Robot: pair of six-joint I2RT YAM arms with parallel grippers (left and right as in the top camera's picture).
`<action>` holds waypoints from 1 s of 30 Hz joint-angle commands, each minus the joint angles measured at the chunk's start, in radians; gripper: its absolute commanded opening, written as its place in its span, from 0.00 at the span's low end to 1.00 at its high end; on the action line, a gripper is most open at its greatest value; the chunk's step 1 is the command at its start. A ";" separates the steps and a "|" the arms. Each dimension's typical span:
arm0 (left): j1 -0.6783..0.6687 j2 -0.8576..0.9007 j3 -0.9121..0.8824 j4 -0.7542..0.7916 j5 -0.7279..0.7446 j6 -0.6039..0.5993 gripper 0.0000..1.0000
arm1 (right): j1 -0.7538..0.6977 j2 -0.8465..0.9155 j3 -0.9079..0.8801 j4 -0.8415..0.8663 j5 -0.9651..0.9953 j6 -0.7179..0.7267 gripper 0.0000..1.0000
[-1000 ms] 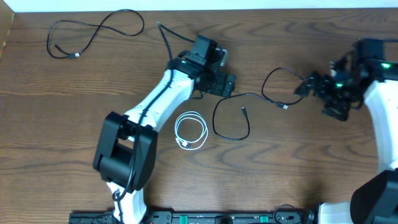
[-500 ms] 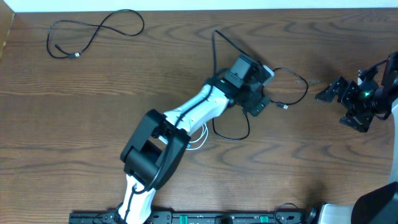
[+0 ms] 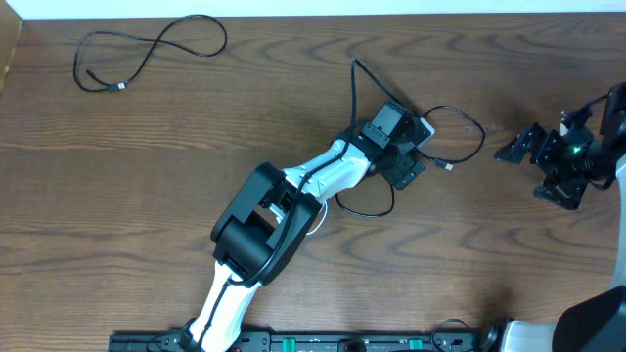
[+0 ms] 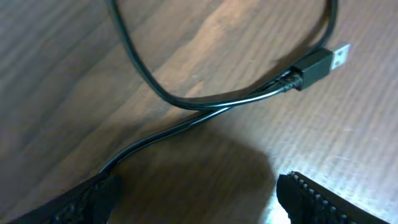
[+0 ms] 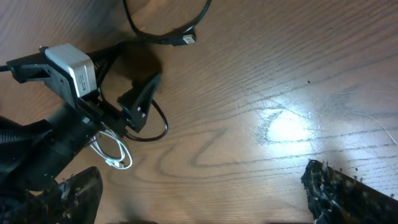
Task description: Untangle cables
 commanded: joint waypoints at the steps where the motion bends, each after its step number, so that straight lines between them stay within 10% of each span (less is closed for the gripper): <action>1: 0.007 0.037 0.001 0.010 -0.049 0.014 0.85 | -0.002 -0.013 0.005 -0.004 -0.013 -0.018 0.99; 8: 0.013 0.044 0.002 -0.001 -0.049 0.013 0.69 | -0.002 -0.013 0.005 -0.007 -0.013 -0.018 0.99; 30: 0.038 -0.070 0.002 0.067 -0.046 0.100 0.70 | -0.002 -0.013 0.005 0.005 -0.013 -0.018 0.99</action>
